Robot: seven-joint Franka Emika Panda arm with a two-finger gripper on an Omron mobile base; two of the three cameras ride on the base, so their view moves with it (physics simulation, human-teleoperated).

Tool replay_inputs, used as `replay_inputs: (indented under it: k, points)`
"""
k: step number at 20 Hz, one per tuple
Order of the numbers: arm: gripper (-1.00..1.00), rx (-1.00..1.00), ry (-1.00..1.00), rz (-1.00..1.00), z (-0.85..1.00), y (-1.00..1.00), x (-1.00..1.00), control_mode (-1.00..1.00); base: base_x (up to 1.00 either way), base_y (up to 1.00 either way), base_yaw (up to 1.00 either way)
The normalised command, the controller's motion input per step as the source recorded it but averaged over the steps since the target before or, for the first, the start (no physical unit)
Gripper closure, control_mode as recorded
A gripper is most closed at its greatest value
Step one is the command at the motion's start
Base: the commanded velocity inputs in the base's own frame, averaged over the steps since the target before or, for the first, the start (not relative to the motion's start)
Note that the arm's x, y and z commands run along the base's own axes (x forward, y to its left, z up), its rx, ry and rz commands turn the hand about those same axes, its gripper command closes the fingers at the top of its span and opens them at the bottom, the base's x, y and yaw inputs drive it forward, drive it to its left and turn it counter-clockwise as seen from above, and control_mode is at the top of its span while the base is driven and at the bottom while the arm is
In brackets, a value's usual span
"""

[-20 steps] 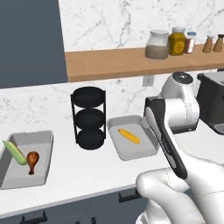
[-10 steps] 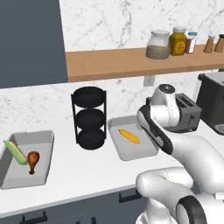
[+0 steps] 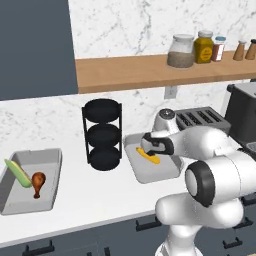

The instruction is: Place one corn and one chicken drumstick in each tupperware on the nearby counter, to pack two identical lunches.

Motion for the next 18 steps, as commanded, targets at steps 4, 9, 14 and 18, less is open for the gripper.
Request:
replay_inputs:
  k: [4,9,14,18]
  points:
    - [-1.0,0.01,0.01,0.01,-0.08,-0.25,0.23,-1.0,0.0,0.0,0.0]
    - [-1.0,0.0,0.0,0.0,0.22,-0.04,-0.31,-1.0,0.0,0.0,0.0]
    - [-1.0,0.0,-0.04,-0.01,0.78,-0.07,-0.93,-1.0,0.0,0.0,0.0]
    - [-1.0,0.0,-0.26,0.0,1.0,-0.03,-1.0,-1.0,0.0,0.0,0.0]
